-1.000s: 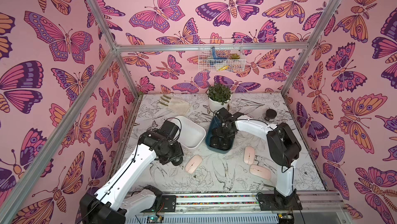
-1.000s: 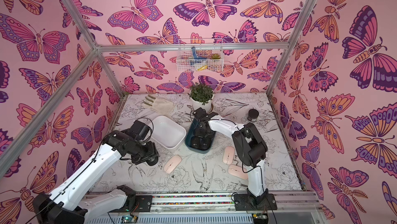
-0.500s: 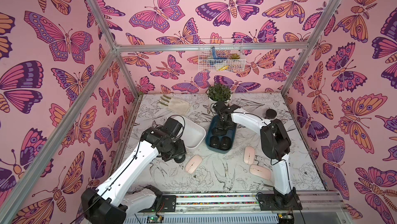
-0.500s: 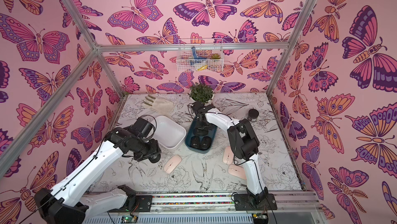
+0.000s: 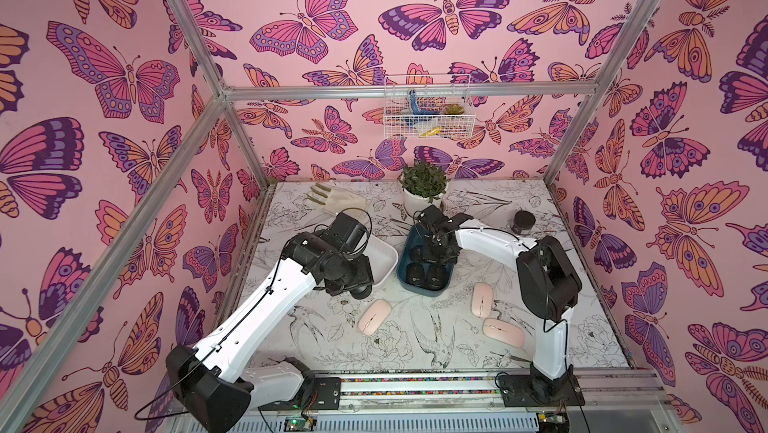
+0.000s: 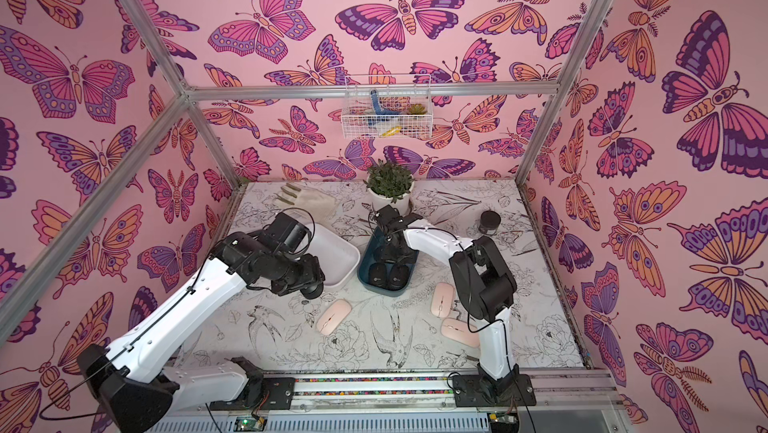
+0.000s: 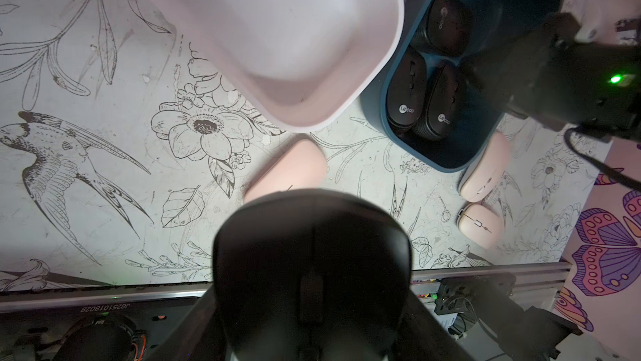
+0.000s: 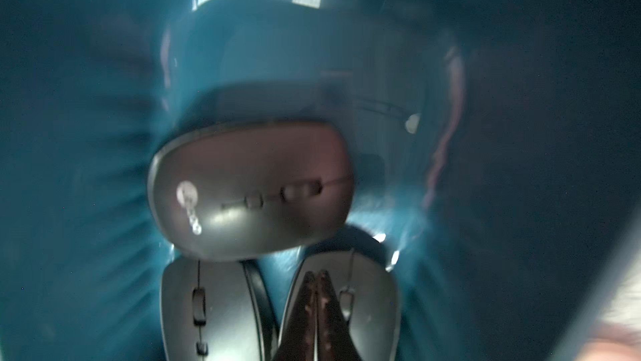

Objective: Place the mice by color into the storage box
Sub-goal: Adjust the mouse in the storage box, then place the mouse in the storage box.

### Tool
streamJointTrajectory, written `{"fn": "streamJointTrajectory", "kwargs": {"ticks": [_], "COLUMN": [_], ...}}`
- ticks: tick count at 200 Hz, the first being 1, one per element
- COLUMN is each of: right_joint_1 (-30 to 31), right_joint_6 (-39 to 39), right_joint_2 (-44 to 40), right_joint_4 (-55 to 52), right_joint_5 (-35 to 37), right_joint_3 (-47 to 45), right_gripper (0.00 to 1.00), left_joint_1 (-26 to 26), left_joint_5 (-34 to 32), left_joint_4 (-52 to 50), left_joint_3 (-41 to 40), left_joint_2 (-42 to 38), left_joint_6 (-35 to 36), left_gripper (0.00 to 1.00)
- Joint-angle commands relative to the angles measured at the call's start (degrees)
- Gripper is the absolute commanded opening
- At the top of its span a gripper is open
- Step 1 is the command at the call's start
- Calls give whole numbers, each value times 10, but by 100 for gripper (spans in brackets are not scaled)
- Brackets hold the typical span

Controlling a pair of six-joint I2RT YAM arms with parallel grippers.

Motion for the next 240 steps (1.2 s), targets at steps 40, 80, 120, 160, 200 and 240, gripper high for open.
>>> {"fn": "streamJointTrajectory", "kwargs": {"ticks": [40,80,120,160,200,240], "right_joint_1": [-14,-33,-40,-52,-55,-60], "right_joint_6": [24,21,6,-7,-21,-10], "right_joint_2": [37,68,94,80,-48,-209], "right_joint_4": [13,1,-10,48,115,120], "right_joint_5": [2,20,24,-21,-64,-76], "right_joint_3": [19,65,118,93,-30,-130], "right_gripper": [8,9,10,22,38,45], "left_joint_1": [-13,-39,-64,-87,-100,-103], "left_joint_5": [0,-3,-8,-15,-15,-4], "left_joint_4": [-6,-5,-4,2,14,13], "left_joint_3": [44,66,100,146,220,357], "left_joint_2": [6,49,84,139,225,360], "left_joint_6": [6,6,8,29,72,135], "left_gripper": [57,57,57,56,54,54]}}
